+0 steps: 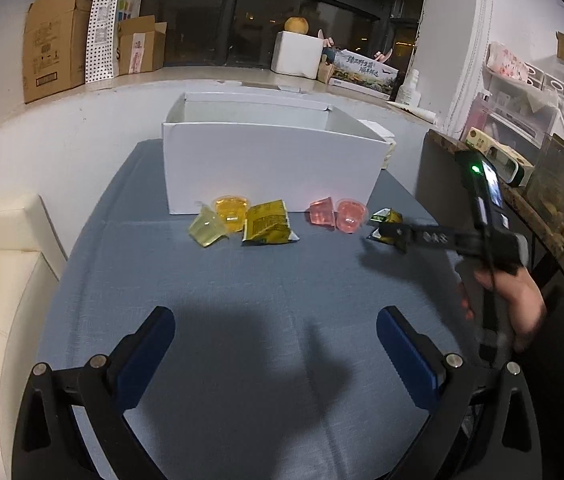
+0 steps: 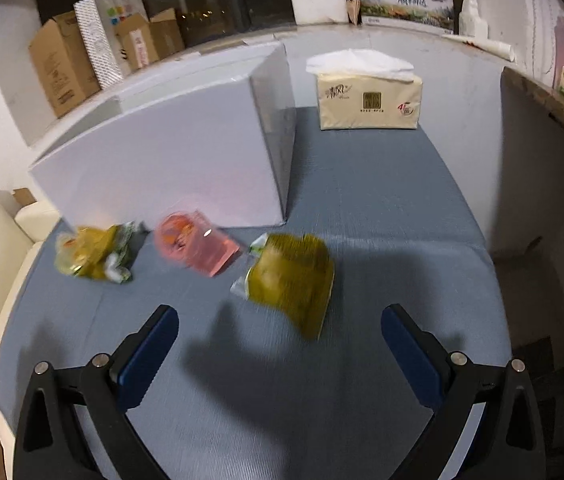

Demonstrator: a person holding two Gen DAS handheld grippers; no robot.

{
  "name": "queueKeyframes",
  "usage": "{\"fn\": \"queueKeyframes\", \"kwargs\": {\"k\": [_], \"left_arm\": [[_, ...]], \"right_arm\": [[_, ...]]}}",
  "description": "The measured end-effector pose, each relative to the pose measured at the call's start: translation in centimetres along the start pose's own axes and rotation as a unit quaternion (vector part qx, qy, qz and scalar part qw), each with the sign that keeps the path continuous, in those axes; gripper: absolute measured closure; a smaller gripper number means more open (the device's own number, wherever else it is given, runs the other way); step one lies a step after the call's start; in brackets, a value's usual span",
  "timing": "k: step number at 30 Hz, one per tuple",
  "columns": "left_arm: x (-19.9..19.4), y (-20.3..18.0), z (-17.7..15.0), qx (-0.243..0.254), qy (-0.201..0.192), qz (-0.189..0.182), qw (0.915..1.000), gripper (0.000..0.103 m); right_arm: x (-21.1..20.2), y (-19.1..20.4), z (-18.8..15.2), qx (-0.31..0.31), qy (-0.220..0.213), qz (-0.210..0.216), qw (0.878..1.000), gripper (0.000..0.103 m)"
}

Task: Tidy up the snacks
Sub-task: 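Reach the right gripper to a yellow snack bag and grasp it, then grasp a pale yellow jelly cup with the left gripper while the right holds the bag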

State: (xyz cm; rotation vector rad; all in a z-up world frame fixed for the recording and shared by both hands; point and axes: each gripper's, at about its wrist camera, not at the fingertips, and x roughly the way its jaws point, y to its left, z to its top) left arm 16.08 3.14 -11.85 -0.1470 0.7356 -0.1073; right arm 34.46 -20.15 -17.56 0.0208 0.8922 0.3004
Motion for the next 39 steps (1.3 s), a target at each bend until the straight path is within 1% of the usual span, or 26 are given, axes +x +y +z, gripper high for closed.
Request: {"fn": "queueKeyframes", "kwargs": {"k": [3, 5, 7, 8, 9, 10, 11, 12, 13, 15, 19, 21, 24, 26, 30, 32, 34, 35, 37, 38, 39], "left_arm": [[0.0, 0.4, -0.1, -0.002, 0.004, 0.001, 1.0, 0.0], [0.0, 0.7, -0.2, -0.006, 0.006, 0.002, 1.0, 0.0], [0.1, 0.8, -0.3, -0.007, 0.007, 0.002, 0.9999, 0.0], [0.2, 0.8, -0.3, -0.007, 0.008, 0.003, 0.9999, 0.0], [0.3, 0.8, -0.3, -0.006, 0.01, 0.003, 0.9999, 0.0], [0.4, 0.8, -0.3, -0.006, 0.011, 0.002, 0.9999, 0.0], [0.4, 0.8, -0.2, -0.007, 0.01, 0.003, 0.9999, 0.0], [0.4, 0.8, -0.2, -0.008, 0.009, 0.003, 0.9999, 0.0], [0.4, 0.8, -0.1, -0.007, 0.008, 0.003, 0.9999, 0.0], [0.5, 0.8, 0.1, -0.005, 0.009, 0.007, 0.9999, 0.0], [1.7, 1.6, 0.9, -0.003, 0.012, 0.012, 0.9998, 0.0], [3.1, 2.3, 1.6, 0.001, 0.019, 0.021, 0.9996, 0.0], [5.4, 3.6, 2.8, 0.007, 0.024, 0.042, 0.9988, 0.0], [7.0, 4.1, 3.7, 0.018, 0.03, 0.054, 0.998, 0.0], [10.2, 4.7, 5.5, 0.05, 0.037, 0.064, 0.996, 0.0], [11.5, 5.0, 6.3, 0.063, 0.045, 0.073, 0.9943, 0.0], [12.7, 5.4, 6.8, 0.066, 0.049, 0.075, 0.9938, 0.0], [13.5, 5.6, 7.0, 0.067, 0.056, 0.077, 0.9932, 0.0], [14.7, 6.1, 7.1, 0.062, 0.065, 0.08, 0.9928, 0.001], [15.2, 6.3, 7.1, 0.058, 0.069, 0.073, 0.9933, 0.001], [15.6, 6.5, 7.1, 0.053, 0.071, 0.066, 0.9938, 0.003]], "right_arm": [[1.6, -0.2, 0.8, 0.009, 0.013, -0.01, 1.0, 0.0], [2.2, -0.5, 1.0, 0.019, 0.018, -0.008, 1.0, 0.0], [2.6, -0.6, 1.1, 0.023, 0.018, 0.004, 1.0, 0.013], [2.8, -0.5, 1.2, 0.019, 0.021, 0.001, 1.0, 0.029], [2.7, -0.3, 1.2, 0.008, 0.017, -0.015, 1.0, 0.032], [2.8, -0.3, 1.3, 0.007, 0.018, -0.018, 1.0, 0.036], [2.6, -0.4, 1.3, 0.01, 0.015, -0.011, 1.0, 0.039], [2.4, -0.7, 1.4, 0.016, 0.013, -0.005, 1.0, 0.045], [2.1, -1.0, 1.4, 0.021, 0.012, -0.004, 1.0, 0.048], [1.6, -1.3, 1.2, 0.026, 0.008, 0.003, 1.0, 0.049], [-0.2, -1.0, 0.6, 0.015, -0.007, 0.007, 1.0, 0.05], [-1.7, -0.7, 0.1, 0.015, -0.02, 0.016, 1.0, 0.05], [-4.3, 0.3, -1.1, -0.001, -0.042, 0.025, 0.999, 0.05], [-6.0, 0.9, -1.9, -0.006, -0.055, 0.039, 0.998, 0.05], [-7.8, 1.3, -2.8, -0.008, -0.062, 0.057, 0.996, 0.05], [-8.5, 1.3, -2.9, -0.007, -0.065, 0.054, 0.996, 0.05], [-8.9, 1.2, -2.9, -0.006, -0.069, 0.052, 0.996, 0.05], [-9.0, 1.1, -3.0, -0.002, -0.069, 0.057, 0.996, 0.05], [-9.4, 1.3, -3.3, -0.004, -0.073, 0.054, 0.996, 0.05], [-9.5, 1.3, -3.4, -0.006, -0.073, 0.054, 0.996, 0.05], [-9.6, 1.4, -3.5, -0.007, -0.073, 0.054, 0.996, 0.05]]}}
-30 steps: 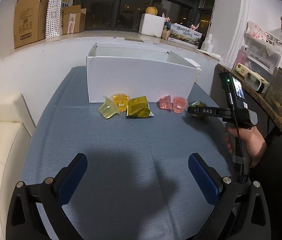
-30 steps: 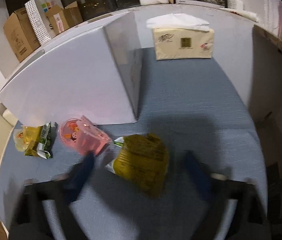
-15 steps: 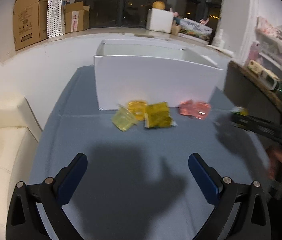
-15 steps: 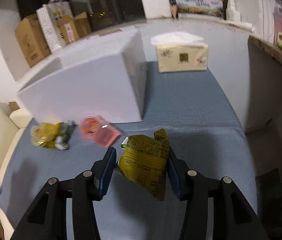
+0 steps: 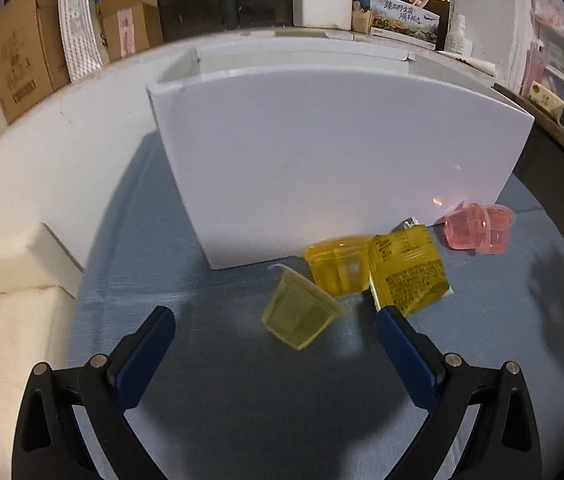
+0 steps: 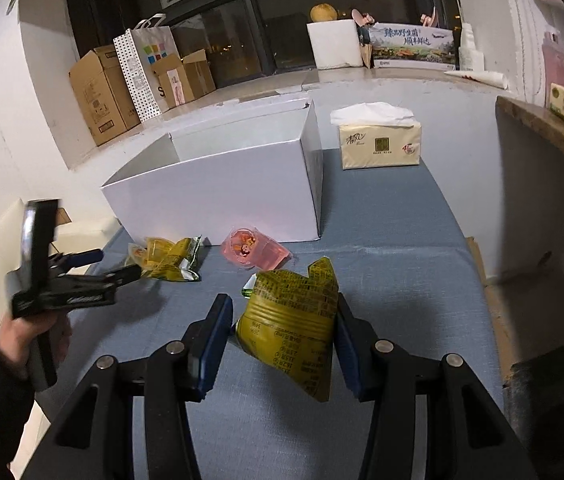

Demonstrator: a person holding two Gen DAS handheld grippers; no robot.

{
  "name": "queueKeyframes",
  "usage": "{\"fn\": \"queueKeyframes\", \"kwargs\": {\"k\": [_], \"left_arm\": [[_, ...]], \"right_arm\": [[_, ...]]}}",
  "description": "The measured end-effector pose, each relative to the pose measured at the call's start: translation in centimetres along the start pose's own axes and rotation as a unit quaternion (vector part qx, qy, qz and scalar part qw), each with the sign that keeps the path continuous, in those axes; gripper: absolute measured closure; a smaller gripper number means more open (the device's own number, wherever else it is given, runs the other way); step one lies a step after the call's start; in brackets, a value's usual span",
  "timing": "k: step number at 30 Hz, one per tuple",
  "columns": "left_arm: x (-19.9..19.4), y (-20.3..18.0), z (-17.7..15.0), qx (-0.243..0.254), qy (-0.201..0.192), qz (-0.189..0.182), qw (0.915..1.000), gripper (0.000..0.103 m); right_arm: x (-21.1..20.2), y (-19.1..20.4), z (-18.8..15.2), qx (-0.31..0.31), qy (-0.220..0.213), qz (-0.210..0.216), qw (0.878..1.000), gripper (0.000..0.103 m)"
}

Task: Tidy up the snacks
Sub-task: 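Grasp a pale yellow jelly cup with the left gripper while the right holds the bag, then lower the bag and jelly cup into the white box, open both grippers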

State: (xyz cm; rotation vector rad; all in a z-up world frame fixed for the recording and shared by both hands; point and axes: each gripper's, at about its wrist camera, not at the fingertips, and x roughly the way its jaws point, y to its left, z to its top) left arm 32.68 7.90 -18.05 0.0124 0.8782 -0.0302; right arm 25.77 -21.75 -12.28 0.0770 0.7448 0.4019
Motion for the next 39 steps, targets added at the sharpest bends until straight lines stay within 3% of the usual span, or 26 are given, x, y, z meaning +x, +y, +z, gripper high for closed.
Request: {"fn": "queueKeyframes", "kwargs": {"k": [2, 4, 6, 12, 18, 25, 32, 39], "left_arm": [[0.6, 0.0, 0.1, -0.002, 0.005, -0.001, 1.0, 0.019], [1.3, 0.0, 0.2, -0.004, 0.016, -0.013, 0.9998, 0.053], [1.2, -0.3, 0.1, -0.002, 0.013, -0.003, 0.9999, 0.053], [-0.7, -0.2, -0.7, -0.014, -0.003, -0.038, 0.9992, 0.053], [-6.5, -1.0, -1.5, -0.017, -0.062, -0.07, 0.9955, 0.053], [-12.5, -1.2, 1.8, -0.025, -0.131, -0.103, 0.9857, 0.053], [-12.5, -0.1, 7.2, -0.028, -0.156, -0.093, 0.9831, 0.053], [-7.7, 0.9, 12.4, -0.026, -0.123, -0.063, 0.99, 0.053]], "right_arm": [[0.0, 0.2, -0.2, -0.004, 0.0, -0.003, 1.0, 0.05], [0.1, 0.2, -0.4, -0.003, 0.004, 0.0, 1.0, 0.05], [0.2, 0.2, -0.6, -0.003, 0.006, -0.001, 1.0, 0.05], [0.5, 0.6, -0.8, -0.002, 0.01, 0.006, 1.0, 0.05], [0.4, 1.8, -0.3, -0.003, 0.003, 0.024, 1.0, 0.05], [0.4, 3.8, 2.6, -0.007, -0.018, 0.049, 0.999, 0.05], [1.6, 5.3, 9.3, -0.018, -0.049, 0.057, 0.997, 0.05], [7.0, 5.4, 15.6, -0.033, -0.03, 0.05, 0.998, 0.05]]}}
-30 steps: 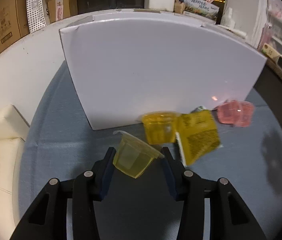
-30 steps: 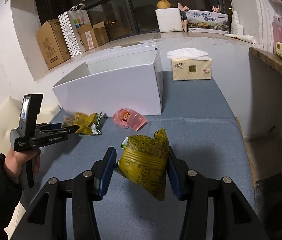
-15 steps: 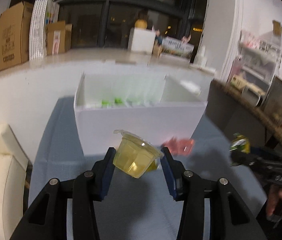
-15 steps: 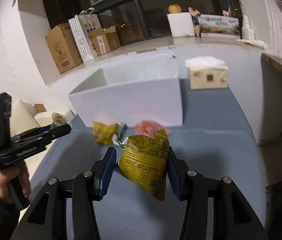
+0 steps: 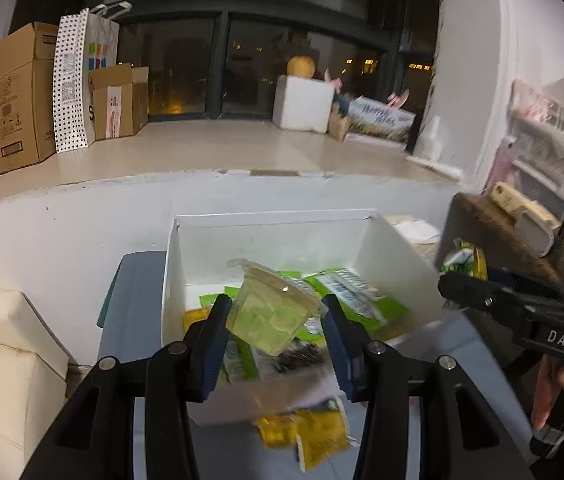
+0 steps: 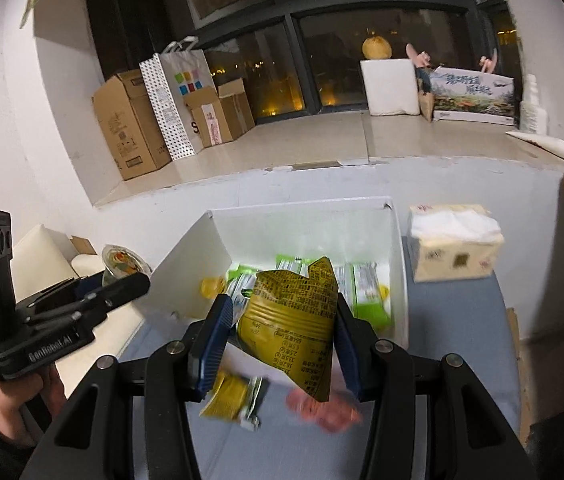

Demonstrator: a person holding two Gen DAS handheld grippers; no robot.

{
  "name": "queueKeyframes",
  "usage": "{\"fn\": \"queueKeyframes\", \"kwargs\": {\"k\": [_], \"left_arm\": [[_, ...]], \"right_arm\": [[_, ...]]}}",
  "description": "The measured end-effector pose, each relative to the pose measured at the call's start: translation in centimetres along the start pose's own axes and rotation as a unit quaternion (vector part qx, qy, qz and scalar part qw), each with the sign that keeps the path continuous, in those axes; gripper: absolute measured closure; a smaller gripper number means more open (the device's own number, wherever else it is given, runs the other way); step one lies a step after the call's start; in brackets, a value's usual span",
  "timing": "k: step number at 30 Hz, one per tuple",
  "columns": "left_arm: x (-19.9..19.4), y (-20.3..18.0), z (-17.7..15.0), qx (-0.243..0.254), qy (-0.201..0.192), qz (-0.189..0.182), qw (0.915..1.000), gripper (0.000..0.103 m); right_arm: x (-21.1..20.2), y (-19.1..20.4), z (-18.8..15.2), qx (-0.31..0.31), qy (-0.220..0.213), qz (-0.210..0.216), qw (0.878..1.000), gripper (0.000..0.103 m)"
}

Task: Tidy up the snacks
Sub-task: 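Lower the bag and jelly cup into the white box, open both grippers, then reach the right gripper to a pink jelly cup and grasp it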

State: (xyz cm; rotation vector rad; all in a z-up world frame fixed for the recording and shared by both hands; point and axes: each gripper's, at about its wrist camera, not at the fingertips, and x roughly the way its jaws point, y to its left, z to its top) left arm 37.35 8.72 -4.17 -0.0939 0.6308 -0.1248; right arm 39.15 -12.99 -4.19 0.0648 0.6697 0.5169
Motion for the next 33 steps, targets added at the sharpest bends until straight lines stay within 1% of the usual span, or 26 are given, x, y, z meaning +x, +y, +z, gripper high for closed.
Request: {"fn": "queueKeyframes", "kwargs": {"k": [3, 5, 6, 7, 8, 9, 10, 12, 14, 15, 16, 19, 21, 23, 25, 27, 29, 31, 33], "left_arm": [[2.4, 0.5, -0.1, 0.004, 0.021, 0.014, 0.9997, 0.053], [3.8, 0.5, -0.4, 0.015, 0.045, 0.028, 0.9985, 0.05], [4.2, 0.6, -0.5, 0.013, 0.055, 0.03, 0.998, 0.037], [4.2, 0.8, -0.7, 0.01, 0.05, 0.037, 0.998, 0.011], [4.0, 1.0, -0.8, 0.008, 0.04, 0.047, 0.9981, 0.0], [3.7, 1.1, -0.9, 0.006, 0.029, 0.053, 0.9981, 0.0], [3.6, 1.3, -1.0, 0.003, 0.027, 0.056, 0.9981, 0.0], [3.4, 1.5, -1.2, -0.001, 0.036, 0.049, 0.9982, 0.0], [2.7, 1.3, -1.5, 0.002, 0.032, 0.055, 0.9979, 0.0], [2.4, 1.3, -1.6, 0.001, 0.031, 0.053, 0.9981, 0.0], [2.0, 1.2, -1.7, -0.001, 0.031, 0.048, 0.9983, 0.0], [-0.2, 0.6, -2.4, -0.004, 0.027, 0.044, 0.9987, 0.0], [-2.2, 0.2, -3.3, -0.003, 0.017, 0.04, 0.999, 0.0], [-4.6, -0.7, -4.8, 0.011, 0.005, 0.045, 0.9989, 0.0], [-6.5, -1.3, -6.7, 0.006, 0.001, 0.04, 0.9992, 0.0], [-8.3, -2.1, -9.1, 0.004, 0.002, 0.026, 0.9997, 0.0], [-9.8, -3.2, -11.7, -0.002, 0.006, 0.016, 0.9999, 0.0], [-10.9, -4.2, -14.1, -0.005, 0.01, 0.012, 0.9999, 0.0], [-11.7, -4.8, -15.8, -0.01, 0.014, 0.01, 0.9998, 0.0]], "right_arm": [[3.3, -0.8, 0.8, -0.003, 0.024, -0.009, 1.0, 0.05], [5.1, -1.5, 0.9, 0.007, 0.043, -0.008, 0.999, 0.05], [5.4, -1.8, 0.7, 0.012, 0.048, -0.009, 0.999, 0.047], [5.8, -2.1, 0.5, 0.018, 0.055, -0.009, 0.998, 0.042], [6.0, -2.4, 0.4, 0.024, 0.058, -0.01, 0.998, 0.03], [5.7, -2.7, 0.3, 0.03, 0.051, -0.017, 0.998, 0.013], [5.4, -3.0, 0.1, 0.035, 0.043, -0.019, 0.998, 0.009], [4.8, -3.8, -0.1, 0.049, 0.037, -0.019, 0.998, 0.004], [4.0, -3.9, -0.5, 0.043, 0.033, -0.021, 0.998, 0.001], [3.6, -3.8, -0.5, 0.037, 0.031, -0.034, 0.998, 0.0], [3.1, -3.5, -0.7, 0.03, 0.026, -0.045, 0.998, 0.0], [0.8, -2.7, -1.5, 0.017, 0.009, -0.044, 0.999, 0.0], [-1.3, -2.2, -2.6, 0.009, 0.0, -0.036, 0.999, 0.0], [-3.0, -2.0, -4.1, 0.008, -0.003, -0.021, 1.0, 0.0], [-4.5, -1.9, -6.2, 0.011, 0.003, -0.014, 1.0, 0.0], [-5.3, -1.9, -8.8, 0.013, 0.02, -0.016, 1.0, 0.0], [-5.5, -1.9, -11.4, 0.014, 0.04, -0.015, 0.999, 0.0], [-5.5, -2.0, -13.1, 0.013, 0.049, -0.02, 0.999, 0.0], [-5.0, -2.1, -14.6, 0.016, 0.064, -0.019, 0.998, 0.0]]}}
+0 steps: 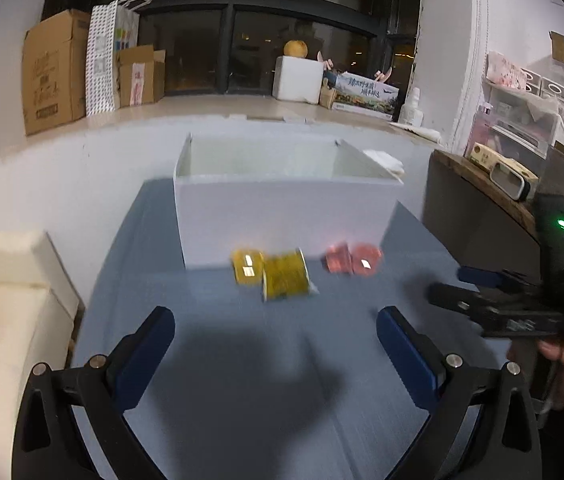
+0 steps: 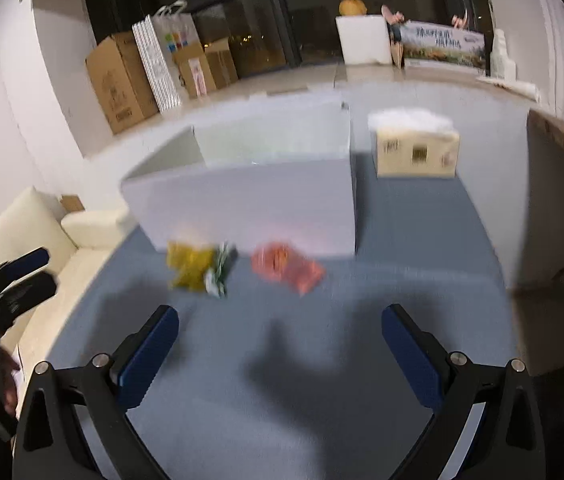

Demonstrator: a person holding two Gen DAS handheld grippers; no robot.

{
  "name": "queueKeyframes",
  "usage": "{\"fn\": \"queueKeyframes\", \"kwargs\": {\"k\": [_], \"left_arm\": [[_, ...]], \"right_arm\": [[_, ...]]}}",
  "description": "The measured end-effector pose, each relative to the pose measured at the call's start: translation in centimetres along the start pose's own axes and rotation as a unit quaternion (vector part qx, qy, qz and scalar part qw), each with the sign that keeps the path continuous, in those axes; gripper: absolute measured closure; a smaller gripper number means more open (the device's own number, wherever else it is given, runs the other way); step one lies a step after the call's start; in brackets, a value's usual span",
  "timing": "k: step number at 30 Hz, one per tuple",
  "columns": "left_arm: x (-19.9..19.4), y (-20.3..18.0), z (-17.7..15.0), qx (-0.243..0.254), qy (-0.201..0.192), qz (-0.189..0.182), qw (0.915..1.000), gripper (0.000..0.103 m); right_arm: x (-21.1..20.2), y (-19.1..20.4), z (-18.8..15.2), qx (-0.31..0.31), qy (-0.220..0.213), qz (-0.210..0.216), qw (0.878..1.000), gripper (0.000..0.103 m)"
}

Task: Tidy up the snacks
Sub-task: 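Reach the right gripper to a pink jelly cup and grasp it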

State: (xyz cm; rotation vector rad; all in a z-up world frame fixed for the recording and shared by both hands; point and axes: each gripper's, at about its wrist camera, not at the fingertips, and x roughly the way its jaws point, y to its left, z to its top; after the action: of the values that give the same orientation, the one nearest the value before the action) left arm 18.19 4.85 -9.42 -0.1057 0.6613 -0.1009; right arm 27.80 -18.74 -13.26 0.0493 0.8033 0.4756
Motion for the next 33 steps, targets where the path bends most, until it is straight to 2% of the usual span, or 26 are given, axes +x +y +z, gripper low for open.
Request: {"fn": "queueKeyframes", "kwargs": {"k": [7, 10, 16, 19, 20, 21, 25, 27, 33], "left_arm": [[-1.1, -0.6, -2.6, 0.003, 0.008, 0.005, 0.9999, 0.0], [-1.2, -0.2, -2.7, -0.01, 0.01, 0.0, 0.9999, 0.0], [-1.5, -0.2, -3.5, -0.004, 0.015, 0.002, 0.9999, 0.0], [-1.4, -0.2, -3.6, -0.003, 0.018, 0.003, 0.9998, 0.0], [-1.3, -0.1, -3.7, -0.005, 0.019, 0.004, 0.9998, 0.0], [-1.3, 0.0, -3.7, -0.006, 0.02, 0.003, 0.9998, 0.0], [-0.8, 0.0, -3.7, -0.005, 0.024, 0.002, 0.9997, 0.0], [-0.6, 0.0, -3.8, -0.005, 0.026, 0.001, 0.9997, 0.0], [0.6, 0.7, -3.7, -0.014, 0.037, 0.009, 0.9992, 0.0]], "right_arm": [[3.7, -0.9, -0.3, 0.008, 0.028, -0.006, 1.0, 0.0], [5.7, -1.7, 0.9, 0.029, 0.029, -0.012, 0.999, 0.0], [9.0, -2.7, 3.1, 0.064, 0.029, -0.023, 0.997, 0.002], [10.6, -2.8, 3.8, 0.07, 0.044, -0.037, 0.996, 0.016], [11.2, -2.8, 3.9, 0.068, 0.053, -0.04, 0.995, 0.026], [11.6, -2.7, 3.9, 0.063, 0.055, -0.044, 0.995, 0.031], [12.2, -2.1, 4.3, 0.038, 0.052, -0.047, 0.997, 0.035], [12.4, -1.6, 4.3, 0.023, 0.051, -0.05, 0.997, 0.052], [10.7, -1.6, 3.4, 0.033, 0.032, -0.03, 0.998, 0.053]]}}
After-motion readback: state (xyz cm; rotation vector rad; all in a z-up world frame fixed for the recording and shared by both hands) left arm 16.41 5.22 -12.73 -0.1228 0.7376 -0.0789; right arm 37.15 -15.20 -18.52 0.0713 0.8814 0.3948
